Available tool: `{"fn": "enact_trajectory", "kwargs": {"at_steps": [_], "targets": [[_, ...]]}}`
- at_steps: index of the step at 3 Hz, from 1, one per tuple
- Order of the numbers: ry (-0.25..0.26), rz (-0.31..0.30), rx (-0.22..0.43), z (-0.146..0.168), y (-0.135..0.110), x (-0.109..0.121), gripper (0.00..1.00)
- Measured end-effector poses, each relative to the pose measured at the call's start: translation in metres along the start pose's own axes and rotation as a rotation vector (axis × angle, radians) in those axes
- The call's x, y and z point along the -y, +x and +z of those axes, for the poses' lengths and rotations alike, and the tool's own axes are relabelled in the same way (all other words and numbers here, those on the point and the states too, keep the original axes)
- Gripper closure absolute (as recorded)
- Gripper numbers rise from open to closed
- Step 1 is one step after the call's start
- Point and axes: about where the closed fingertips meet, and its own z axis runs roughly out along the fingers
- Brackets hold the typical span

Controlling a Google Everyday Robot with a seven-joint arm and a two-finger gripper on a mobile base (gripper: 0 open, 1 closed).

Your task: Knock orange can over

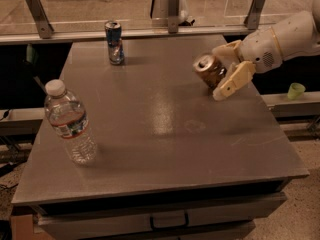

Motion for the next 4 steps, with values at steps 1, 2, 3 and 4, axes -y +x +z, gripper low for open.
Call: {"fn": "enact_trajectory", "kwargs": {"at_steps": [1, 2, 3, 4], "targets": [[-0.122, -0.084, 0.079, 0.004, -0.044, -0.037, 0.00], [-0.182, -0.117, 0.118, 0.004, -0.064, -0.054, 0.00], [-0.145, -0.105, 0.135, -0.009, -0.065, -0.040, 0.00], [-0.061, -0.084, 0.151, -0.037, -0.054, -0.009, 0.00]]}}
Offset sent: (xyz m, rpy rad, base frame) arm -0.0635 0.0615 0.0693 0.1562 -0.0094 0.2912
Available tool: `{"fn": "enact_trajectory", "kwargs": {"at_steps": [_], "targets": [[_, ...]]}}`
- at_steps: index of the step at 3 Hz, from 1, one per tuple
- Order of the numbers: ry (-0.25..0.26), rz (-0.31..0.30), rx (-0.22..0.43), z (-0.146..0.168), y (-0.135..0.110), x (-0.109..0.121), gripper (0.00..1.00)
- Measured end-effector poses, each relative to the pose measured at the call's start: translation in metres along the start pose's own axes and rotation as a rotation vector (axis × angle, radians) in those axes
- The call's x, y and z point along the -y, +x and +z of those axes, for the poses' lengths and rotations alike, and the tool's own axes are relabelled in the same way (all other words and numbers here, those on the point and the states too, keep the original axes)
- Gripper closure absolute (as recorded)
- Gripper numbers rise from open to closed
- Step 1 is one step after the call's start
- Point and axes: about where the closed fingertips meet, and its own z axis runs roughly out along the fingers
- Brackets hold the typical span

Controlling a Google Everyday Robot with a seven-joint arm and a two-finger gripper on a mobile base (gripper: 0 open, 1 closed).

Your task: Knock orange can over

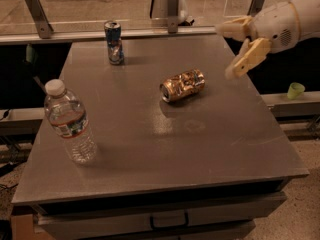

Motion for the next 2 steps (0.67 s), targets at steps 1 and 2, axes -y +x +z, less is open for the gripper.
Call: {"fn": "enact_trajectory", "kwargs": {"at_steps": [1, 2], "targets": [[0.093, 0.015, 0.056, -0.049, 0.006, 0.024, 0.00], [0.128, -0.016, 0.073, -0.061, -0.008, 0.031, 0.00]]}}
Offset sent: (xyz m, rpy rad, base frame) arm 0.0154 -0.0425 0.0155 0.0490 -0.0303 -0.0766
